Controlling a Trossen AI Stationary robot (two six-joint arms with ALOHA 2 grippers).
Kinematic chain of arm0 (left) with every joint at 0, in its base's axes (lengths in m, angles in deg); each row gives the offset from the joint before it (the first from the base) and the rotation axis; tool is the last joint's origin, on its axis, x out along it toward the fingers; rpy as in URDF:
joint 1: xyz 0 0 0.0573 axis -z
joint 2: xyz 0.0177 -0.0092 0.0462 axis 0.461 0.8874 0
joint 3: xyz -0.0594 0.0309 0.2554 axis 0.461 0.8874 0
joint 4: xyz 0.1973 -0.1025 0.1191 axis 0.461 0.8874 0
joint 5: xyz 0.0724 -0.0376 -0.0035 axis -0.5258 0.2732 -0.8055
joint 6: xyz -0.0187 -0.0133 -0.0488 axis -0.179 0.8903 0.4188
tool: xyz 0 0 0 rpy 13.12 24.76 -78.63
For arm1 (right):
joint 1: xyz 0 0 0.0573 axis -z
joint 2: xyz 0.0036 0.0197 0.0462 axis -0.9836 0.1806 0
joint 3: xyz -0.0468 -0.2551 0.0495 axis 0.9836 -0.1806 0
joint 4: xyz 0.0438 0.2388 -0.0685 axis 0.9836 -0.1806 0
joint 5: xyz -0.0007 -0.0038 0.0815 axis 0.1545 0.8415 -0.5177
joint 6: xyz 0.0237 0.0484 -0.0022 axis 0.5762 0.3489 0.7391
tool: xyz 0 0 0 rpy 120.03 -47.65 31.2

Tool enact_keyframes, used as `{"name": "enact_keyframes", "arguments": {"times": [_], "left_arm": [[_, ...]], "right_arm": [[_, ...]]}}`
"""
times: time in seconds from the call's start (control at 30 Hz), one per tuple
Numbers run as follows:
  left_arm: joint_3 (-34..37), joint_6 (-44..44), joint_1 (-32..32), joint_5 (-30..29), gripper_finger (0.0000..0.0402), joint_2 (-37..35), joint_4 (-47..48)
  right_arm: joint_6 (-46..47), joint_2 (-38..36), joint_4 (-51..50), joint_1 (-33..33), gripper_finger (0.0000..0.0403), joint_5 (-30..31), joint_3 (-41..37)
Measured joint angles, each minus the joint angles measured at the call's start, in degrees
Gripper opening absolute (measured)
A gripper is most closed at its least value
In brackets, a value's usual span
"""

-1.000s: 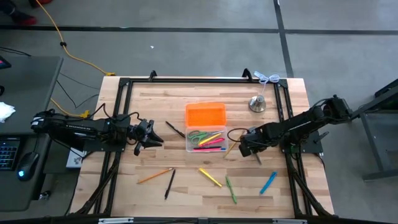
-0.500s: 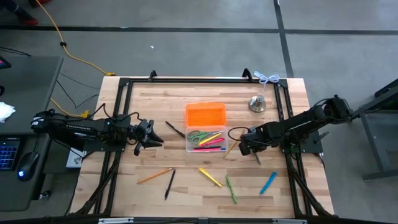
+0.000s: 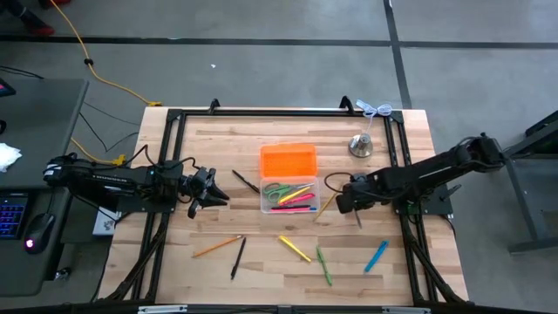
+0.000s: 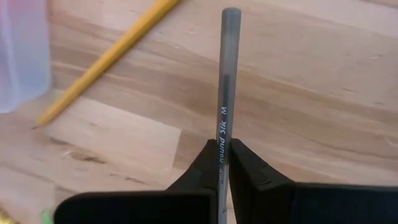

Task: Pick & place school supplies into a supply box
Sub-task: Put the gray pen into the container

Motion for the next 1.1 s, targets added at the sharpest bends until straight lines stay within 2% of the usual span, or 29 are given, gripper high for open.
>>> {"name": "enact_keyframes", "arguments": {"times": [0.3,0.47,0.8,0.97,1.1], "left_arm": [[0.0,0.0,0.0,0.0,0.0129,0.0,0.1],[0.0,0.0,0.0,0.0,0.0129,0.0,1.8],[0.0,0.0,0.0,0.0,0.0129,0.0,2.1],[0.0,0.0,0.0,0.4,0.0129,0.0,2.1],[0.0,0.0,0.0,0.4,0.0129,0.0,2.1]], "right_arm": [[0.0,-8.0,2.8,0.0,0.0000,-0.5,0.1],[-1.0,-14.4,8.3,0.0,0.0000,2.4,0.1],[-8.7,-25.2,25.7,0.0,0.0000,9.8,0.2],[-15.1,-27.5,36.0,0.0,0.0000,9.7,0.2],[-20.0,-27.6,43.5,0.0,0.0000,6.8,0.3]]}}
